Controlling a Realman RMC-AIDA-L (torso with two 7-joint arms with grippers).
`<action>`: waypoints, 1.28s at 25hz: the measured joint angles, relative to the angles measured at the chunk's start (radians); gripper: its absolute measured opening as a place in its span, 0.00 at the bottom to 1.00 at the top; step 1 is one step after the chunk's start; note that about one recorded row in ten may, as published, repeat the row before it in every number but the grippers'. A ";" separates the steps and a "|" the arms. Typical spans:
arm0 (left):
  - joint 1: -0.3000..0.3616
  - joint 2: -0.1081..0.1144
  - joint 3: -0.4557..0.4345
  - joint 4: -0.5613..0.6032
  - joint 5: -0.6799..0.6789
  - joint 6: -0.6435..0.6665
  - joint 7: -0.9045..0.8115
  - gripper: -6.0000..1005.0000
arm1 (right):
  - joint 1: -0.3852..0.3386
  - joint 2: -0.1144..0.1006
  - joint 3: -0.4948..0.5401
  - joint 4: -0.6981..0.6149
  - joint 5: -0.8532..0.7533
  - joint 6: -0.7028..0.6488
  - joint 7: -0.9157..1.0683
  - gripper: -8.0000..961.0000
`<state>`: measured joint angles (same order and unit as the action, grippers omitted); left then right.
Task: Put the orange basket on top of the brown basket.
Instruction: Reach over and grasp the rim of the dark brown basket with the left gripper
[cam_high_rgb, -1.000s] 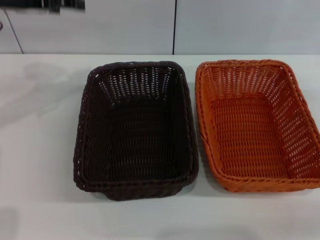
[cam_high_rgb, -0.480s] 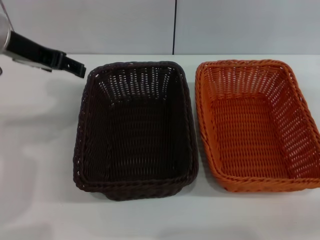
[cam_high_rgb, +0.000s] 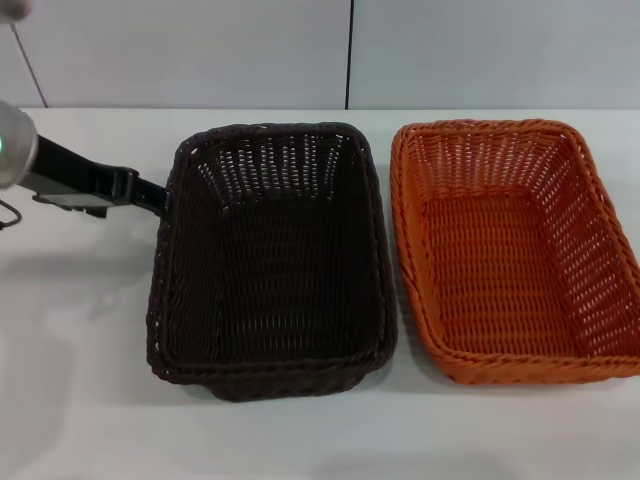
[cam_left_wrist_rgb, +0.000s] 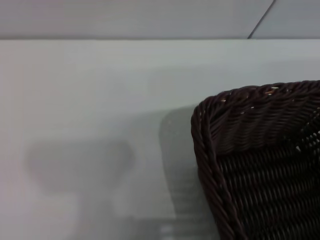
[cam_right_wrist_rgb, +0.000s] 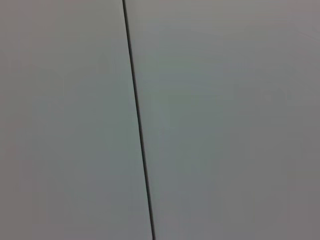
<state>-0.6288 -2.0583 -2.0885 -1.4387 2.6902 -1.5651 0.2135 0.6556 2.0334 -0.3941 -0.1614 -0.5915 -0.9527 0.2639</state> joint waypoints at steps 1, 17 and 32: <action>0.004 0.000 0.015 0.019 0.000 0.022 -0.008 0.75 | 0.000 0.000 0.000 0.001 0.001 0.000 0.000 0.62; 0.000 -0.002 0.077 0.140 -0.001 0.115 -0.014 0.72 | 0.006 0.004 0.002 0.002 0.004 0.002 0.000 0.62; -0.015 -0.002 0.144 0.221 -0.038 0.144 -0.012 0.70 | 0.002 0.003 0.003 0.003 0.004 0.019 0.000 0.62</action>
<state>-0.6442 -2.0605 -1.9448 -1.2176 2.6522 -1.4210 0.2015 0.6573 2.0359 -0.3911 -0.1579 -0.5874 -0.9341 0.2638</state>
